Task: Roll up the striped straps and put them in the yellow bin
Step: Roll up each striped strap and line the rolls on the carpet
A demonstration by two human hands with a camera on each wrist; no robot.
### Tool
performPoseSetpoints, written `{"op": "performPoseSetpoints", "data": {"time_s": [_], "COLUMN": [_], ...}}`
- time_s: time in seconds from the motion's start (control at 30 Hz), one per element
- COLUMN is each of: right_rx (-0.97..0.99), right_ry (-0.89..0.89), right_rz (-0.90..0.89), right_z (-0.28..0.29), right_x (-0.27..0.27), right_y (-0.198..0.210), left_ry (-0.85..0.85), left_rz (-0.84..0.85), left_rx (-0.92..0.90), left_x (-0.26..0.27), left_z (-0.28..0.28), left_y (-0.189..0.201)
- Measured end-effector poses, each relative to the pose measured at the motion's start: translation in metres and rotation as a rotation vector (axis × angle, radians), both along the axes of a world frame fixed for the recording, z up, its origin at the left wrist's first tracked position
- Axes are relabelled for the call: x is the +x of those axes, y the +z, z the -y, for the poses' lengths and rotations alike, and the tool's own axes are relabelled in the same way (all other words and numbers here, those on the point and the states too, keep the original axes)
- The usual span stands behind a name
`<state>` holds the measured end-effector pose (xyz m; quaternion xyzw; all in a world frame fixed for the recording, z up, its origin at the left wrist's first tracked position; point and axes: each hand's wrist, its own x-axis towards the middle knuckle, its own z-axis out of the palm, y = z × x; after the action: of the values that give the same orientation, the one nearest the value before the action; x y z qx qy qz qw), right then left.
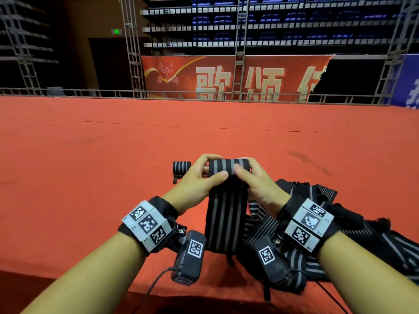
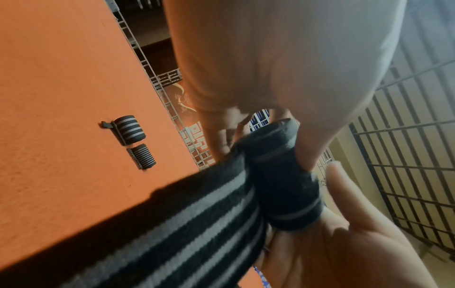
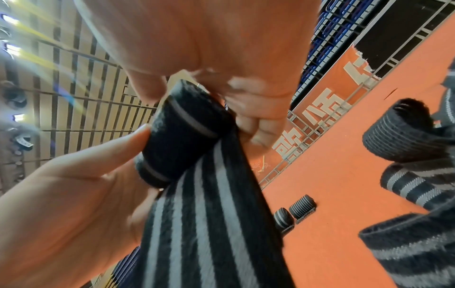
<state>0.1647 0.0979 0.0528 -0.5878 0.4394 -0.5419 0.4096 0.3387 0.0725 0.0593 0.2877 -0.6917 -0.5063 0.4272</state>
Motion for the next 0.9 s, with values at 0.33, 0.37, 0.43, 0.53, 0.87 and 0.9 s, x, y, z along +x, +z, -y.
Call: {"op": "performPoseSetpoints", "data": {"time_s": [0.33, 0.37, 0.43, 0.53, 0.87, 0.9], "right_rx": [0.013, 0.057, 0.013, -0.073, -0.050, -0.014], "right_ry": [-0.023, -0.004, 0.022, 0.001, -0.032, -0.029], "right_rz": [-0.006, -0.001, 0.013, -0.020, -0.098, -0.067], "right_z": [-0.007, -0.007, -0.008, -0.008, -0.005, -0.004], "right_x": [0.003, 0.002, 0.001, 0.000, 0.002, 0.003], "right_y": [0.008, 0.007, 0.008, 0.006, 0.006, 0.005], "left_ry": [-0.001, 0.006, 0.007, -0.010, 0.011, 0.027], "left_rz": [-0.041, -0.027, -0.020, -0.047, -0.026, -0.022], "left_rx": [0.006, -0.023, -0.003, 0.136, 0.181, 0.149], "left_x": [0.004, 0.004, 0.002, 0.001, 0.005, 0.006], "left_z": [-0.002, -0.003, -0.005, -0.005, 0.001, 0.002], "left_y": [0.001, -0.001, -0.003, -0.002, -0.005, -0.005]}}
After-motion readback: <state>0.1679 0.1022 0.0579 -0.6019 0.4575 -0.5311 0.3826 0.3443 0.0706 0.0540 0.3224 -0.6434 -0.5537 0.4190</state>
